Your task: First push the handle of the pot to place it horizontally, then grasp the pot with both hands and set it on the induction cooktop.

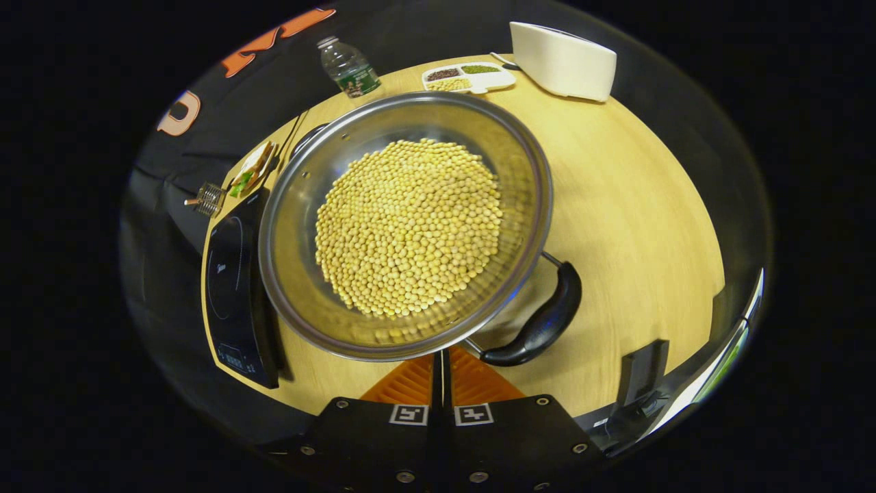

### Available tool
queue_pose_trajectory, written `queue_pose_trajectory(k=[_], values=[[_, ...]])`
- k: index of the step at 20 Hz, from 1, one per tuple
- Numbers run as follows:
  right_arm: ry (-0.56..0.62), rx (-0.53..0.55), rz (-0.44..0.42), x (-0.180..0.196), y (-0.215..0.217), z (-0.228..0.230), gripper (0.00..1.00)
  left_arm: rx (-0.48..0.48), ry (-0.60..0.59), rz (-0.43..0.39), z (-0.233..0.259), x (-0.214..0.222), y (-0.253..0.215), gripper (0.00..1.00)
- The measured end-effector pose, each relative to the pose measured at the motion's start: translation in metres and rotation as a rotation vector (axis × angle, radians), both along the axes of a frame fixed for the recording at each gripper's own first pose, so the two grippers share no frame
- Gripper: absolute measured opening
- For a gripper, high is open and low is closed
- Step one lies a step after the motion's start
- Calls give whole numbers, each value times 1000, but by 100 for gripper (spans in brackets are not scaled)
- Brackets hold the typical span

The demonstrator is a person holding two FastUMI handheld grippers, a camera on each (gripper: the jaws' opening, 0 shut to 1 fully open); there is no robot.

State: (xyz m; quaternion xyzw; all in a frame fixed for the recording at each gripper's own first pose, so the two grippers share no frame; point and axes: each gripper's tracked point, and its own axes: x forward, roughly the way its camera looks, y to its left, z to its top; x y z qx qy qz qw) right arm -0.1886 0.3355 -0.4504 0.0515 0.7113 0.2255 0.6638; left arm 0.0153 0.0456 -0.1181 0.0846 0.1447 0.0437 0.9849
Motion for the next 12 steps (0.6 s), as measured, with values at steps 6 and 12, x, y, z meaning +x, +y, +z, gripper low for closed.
queue_pose_trajectory(k=[6,12], values=[[31,-12,-78,28,-17,-25,0,35,8,15,-2,2,-12,93],[-28,-49,-53,54,-27,-42,0,62,30,30,-5,-1,-18,93]])
